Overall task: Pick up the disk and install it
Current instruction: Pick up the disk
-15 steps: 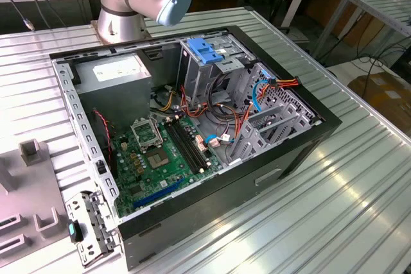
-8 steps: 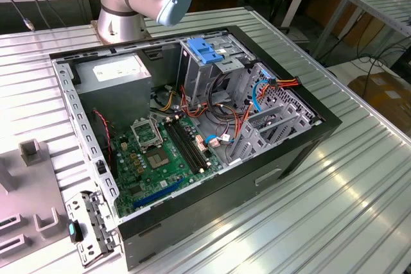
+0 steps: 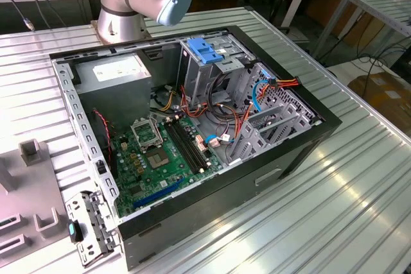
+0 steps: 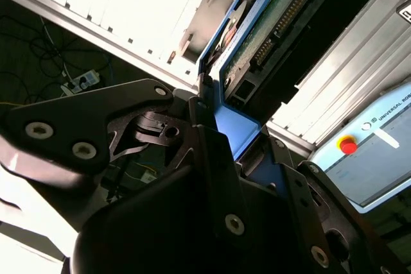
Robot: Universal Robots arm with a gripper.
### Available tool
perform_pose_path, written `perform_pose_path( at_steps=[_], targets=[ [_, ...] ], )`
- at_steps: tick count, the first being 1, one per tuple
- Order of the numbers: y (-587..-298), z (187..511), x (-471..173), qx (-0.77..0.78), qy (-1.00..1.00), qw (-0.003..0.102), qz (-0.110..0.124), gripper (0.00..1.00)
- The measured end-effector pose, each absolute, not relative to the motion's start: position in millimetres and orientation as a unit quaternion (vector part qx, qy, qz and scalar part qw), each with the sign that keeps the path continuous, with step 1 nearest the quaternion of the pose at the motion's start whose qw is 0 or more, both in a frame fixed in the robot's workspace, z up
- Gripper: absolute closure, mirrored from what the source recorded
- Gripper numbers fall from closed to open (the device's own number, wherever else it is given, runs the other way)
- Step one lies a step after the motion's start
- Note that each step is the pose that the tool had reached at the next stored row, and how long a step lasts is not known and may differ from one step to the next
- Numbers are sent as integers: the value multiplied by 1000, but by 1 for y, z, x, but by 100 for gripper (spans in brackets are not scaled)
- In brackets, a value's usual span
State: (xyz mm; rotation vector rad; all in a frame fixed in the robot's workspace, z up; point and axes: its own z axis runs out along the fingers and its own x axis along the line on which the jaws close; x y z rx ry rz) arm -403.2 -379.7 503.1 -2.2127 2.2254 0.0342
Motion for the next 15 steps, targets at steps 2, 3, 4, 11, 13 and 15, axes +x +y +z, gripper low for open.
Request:
perform_pose_path(
  at_steps=[2, 3, 4, 11, 13, 15],
  targets=[
    [-380, 503, -403, -705, 709, 2, 11, 63],
    [-380, 503, -402, -705, 709, 2, 11, 63],
    [-380, 503, -402, -705, 709, 2, 11, 63],
    [-381, 503, -399, -705, 709, 2, 11, 63],
    [-381, 503, -397, -705, 709, 2, 11, 63],
    [-381, 503, -395, -705, 709, 2, 11, 63]
  ],
)
